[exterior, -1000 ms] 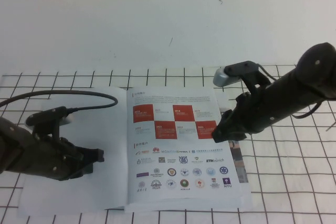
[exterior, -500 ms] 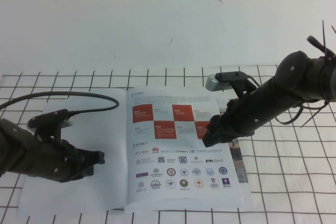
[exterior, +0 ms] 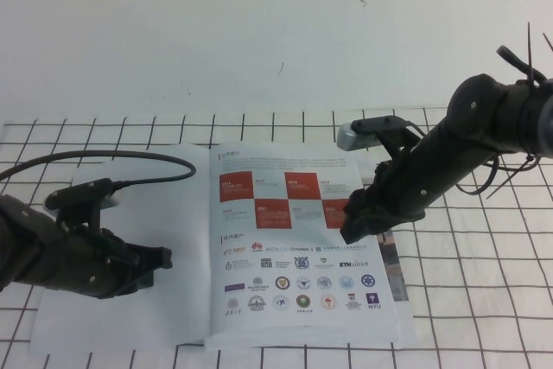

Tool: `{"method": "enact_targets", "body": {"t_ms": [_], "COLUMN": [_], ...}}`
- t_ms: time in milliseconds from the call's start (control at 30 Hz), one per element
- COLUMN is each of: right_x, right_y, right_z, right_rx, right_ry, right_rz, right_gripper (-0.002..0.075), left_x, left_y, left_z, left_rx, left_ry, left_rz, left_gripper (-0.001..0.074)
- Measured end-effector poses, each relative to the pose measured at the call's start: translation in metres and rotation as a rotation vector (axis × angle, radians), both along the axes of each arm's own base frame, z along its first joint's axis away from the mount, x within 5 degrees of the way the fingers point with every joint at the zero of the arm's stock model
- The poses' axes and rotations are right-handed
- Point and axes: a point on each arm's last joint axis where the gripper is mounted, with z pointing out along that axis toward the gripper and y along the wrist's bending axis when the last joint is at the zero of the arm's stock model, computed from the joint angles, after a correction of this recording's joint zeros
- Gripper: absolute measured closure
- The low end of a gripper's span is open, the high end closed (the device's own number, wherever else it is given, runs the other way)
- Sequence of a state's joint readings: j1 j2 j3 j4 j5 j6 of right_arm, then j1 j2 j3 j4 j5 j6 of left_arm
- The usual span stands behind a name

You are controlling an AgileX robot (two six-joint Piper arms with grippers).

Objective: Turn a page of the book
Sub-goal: Open the closed book

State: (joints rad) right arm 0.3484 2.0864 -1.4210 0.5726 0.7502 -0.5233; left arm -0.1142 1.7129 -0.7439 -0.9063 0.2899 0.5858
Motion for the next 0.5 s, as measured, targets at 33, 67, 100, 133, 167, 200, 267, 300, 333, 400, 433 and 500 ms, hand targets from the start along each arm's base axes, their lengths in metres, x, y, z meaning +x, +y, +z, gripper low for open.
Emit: {"method": "enact_targets", "body": {"t_ms": [33, 67, 100, 133, 167, 200, 267, 300, 333, 400, 433, 500], "right_x": [0.001, 0.002, 0.003, 0.003, 0.004, 0.005, 0.005, 0.005, 0.006, 0.007, 0.007, 0.007], "right_y": [0.000, 0.000, 0.000, 0.000, 0.001, 0.001, 0.001, 0.001, 0.001, 0.001, 0.001, 0.001], "right_z": [0.001, 0.003, 0.004, 0.005, 0.006, 0.006, 0.003, -0.001, -0.005, -0.006, -0.006, -0.007], "right_rx": [-0.006, -0.013, -0.018, -0.020, -0.020, -0.021, -0.025, -0.028, -0.033, -0.030, -0.028, -0.028], "right_ry": [0.005, 0.008, 0.011, 0.014, 0.013, 0.014, 0.026, 0.040, 0.050, 0.059, 0.063, 0.067], "right_rz": [0.005, 0.012, 0.020, 0.023, 0.022, 0.016, 0.005, 0.002, 0.003, -0.004, -0.009, -0.013], "right_gripper": [0.0314, 0.0313, 0.0313, 0.0313, 0.0313, 0.0313, 0.0312, 0.0312, 0.0313, 0.0313, 0.0313, 0.0313], "left_x": [0.000, 0.000, 0.000, 0.000, 0.000, 0.000, 0.001, 0.001, 0.001, 0.001, 0.001, 0.001], "left_y": [0.000, 0.000, 0.000, 0.000, 0.000, 0.000, 0.000, 0.000, 0.000, 0.000, 0.000, 0.000], "left_z": [0.000, 0.000, 0.000, 0.000, 0.000, 0.000, 0.000, 0.000, 0.000, 0.000, -0.001, -0.001], "left_rx": [0.001, 0.001, 0.002, 0.002, 0.002, 0.002, 0.001, -0.002, -0.003, -0.004, -0.003, -0.002], "left_ry": [-0.001, -0.001, -0.003, -0.003, -0.003, -0.003, -0.003, -0.003, -0.003, -0.004, -0.003, -0.004], "left_rz": [0.001, 0.001, 0.002, 0.002, 0.002, 0.002, 0.005, 0.008, 0.010, 0.013, 0.011, 0.009], "left_gripper": [0.0737, 0.0737, 0.0737, 0.0737, 0.0737, 0.0737, 0.0737, 0.0737, 0.0737, 0.0737, 0.0737, 0.0737]}}
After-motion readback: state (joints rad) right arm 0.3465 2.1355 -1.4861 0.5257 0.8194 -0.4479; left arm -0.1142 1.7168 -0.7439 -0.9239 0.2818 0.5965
